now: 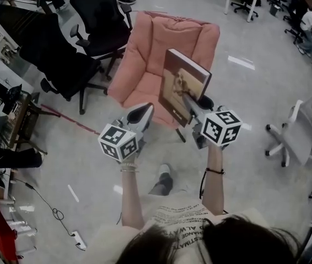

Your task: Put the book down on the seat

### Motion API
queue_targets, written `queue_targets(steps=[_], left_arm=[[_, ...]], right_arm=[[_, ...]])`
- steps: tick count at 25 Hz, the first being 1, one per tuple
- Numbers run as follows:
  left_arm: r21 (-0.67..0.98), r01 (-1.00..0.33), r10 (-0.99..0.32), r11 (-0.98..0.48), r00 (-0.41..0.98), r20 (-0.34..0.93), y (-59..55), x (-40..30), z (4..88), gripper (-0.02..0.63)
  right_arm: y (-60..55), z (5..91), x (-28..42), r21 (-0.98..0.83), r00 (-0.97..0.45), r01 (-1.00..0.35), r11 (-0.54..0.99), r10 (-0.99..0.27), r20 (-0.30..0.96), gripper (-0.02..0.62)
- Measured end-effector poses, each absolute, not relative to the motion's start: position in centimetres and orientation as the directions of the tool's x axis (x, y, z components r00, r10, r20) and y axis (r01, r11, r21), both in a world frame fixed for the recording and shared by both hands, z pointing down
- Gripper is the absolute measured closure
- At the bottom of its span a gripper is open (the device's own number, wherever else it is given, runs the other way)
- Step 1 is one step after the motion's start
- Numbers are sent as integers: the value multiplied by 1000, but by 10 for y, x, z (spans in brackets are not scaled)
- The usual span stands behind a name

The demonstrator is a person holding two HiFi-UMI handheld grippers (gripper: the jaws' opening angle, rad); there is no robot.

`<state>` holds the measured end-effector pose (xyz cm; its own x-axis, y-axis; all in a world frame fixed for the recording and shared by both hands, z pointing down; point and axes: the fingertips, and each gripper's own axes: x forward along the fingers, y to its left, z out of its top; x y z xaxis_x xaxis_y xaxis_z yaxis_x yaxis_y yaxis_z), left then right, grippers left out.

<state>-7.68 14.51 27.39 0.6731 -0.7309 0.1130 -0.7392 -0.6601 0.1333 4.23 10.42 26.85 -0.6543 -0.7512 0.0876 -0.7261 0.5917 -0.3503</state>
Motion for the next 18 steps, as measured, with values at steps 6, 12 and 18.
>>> queue_targets(steps=[6,12,18], left_arm=[[149,-728,-723,-669,684,96,90,-100,275,607],[145,-688,-684,-711,724,88,43,-97,271,607],[152,-664,-659,-732,747,86,17,-94,277,607]], right_arm=[[58,272,20,-334,-646,-739,585,-756,105,449],[19,267,20,-334,-617,-760,557,-780,104,449],[1,276,25,-359,-590,-775,520,-800,114,449]])
